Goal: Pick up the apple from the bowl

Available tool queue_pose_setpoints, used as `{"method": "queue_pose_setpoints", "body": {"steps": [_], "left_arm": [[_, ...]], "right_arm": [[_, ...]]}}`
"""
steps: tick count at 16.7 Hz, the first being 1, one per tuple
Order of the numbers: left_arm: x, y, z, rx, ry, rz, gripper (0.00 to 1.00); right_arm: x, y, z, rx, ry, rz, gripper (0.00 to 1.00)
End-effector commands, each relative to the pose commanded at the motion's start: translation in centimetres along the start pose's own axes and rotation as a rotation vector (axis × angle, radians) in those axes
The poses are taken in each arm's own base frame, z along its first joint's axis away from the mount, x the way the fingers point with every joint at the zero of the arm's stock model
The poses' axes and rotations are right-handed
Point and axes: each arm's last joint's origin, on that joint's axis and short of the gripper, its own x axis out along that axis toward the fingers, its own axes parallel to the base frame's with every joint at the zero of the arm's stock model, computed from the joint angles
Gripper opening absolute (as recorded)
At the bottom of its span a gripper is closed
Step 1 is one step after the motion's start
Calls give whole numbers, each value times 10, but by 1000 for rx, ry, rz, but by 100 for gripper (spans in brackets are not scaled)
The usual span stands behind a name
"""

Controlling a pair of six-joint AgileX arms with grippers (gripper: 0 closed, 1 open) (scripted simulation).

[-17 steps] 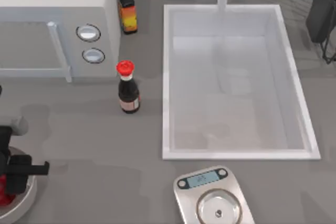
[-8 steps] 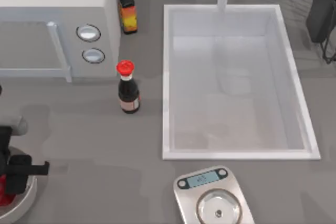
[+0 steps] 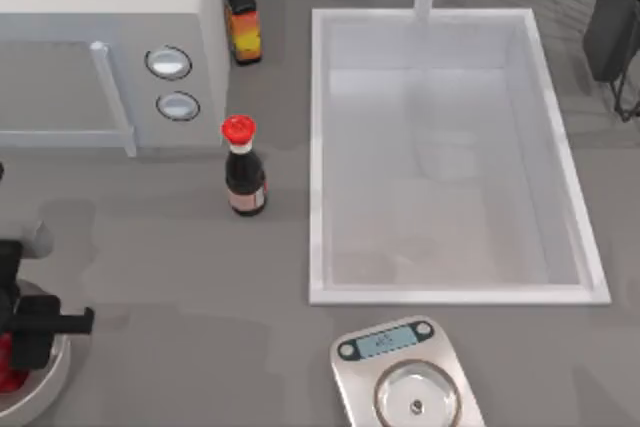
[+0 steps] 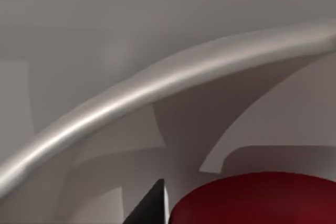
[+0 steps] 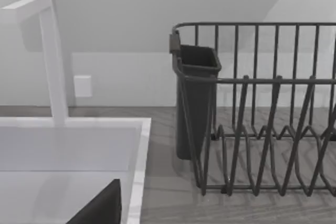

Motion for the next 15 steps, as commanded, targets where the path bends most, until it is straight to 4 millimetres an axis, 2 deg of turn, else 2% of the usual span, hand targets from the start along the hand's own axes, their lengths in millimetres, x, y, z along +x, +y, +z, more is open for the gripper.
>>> {"method": "queue_pose_setpoints", "body": {"steps": [3, 6, 8, 11, 15], "left_arm": [[-6, 0, 5, 0, 5, 0, 0], [-32, 0, 23, 1, 15, 0, 0], [-63, 1, 37, 1, 20, 0, 0], [-123, 2, 49, 1, 38, 1, 0], [-202, 4, 39, 1, 34, 1, 0]], "right_arm": [[0, 0, 0, 0, 0, 0, 100], [0, 0, 0, 0, 0, 0, 100], [0, 0, 0, 0, 0, 0, 100], [0, 0, 0, 0, 0, 0, 100], [0, 0, 0, 0, 0, 0, 100]]}}
